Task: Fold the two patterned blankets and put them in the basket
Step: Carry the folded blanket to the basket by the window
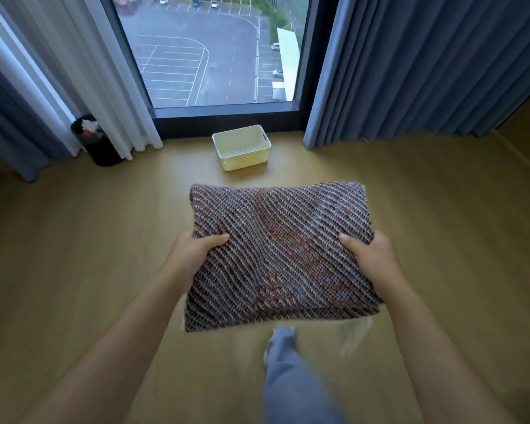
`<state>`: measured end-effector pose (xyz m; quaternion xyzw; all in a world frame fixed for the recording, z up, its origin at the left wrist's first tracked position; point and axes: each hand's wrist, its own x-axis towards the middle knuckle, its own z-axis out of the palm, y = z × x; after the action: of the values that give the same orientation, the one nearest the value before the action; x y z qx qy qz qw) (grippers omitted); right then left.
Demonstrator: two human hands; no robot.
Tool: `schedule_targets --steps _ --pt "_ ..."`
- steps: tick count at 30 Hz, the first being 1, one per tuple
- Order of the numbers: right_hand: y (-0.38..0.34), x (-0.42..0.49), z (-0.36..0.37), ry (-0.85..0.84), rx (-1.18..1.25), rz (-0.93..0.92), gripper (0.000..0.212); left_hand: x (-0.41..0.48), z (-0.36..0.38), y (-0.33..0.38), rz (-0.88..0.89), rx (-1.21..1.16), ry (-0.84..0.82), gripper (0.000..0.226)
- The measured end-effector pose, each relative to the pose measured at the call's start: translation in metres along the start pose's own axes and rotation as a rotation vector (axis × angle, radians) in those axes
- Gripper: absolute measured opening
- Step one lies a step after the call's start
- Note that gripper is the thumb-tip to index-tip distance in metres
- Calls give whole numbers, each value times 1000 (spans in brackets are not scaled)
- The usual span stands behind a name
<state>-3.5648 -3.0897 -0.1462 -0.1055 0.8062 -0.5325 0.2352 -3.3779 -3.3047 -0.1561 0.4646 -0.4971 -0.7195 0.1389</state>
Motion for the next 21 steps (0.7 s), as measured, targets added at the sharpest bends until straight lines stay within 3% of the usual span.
schedule_targets --steps 6,21 --pt "-58 182 29 -72 -51 -3 20 146 43 78 -13 -43 55 34" --pt "-192 581 221 -294 -123 68 18 501 31 257 -18 -113 313 23"
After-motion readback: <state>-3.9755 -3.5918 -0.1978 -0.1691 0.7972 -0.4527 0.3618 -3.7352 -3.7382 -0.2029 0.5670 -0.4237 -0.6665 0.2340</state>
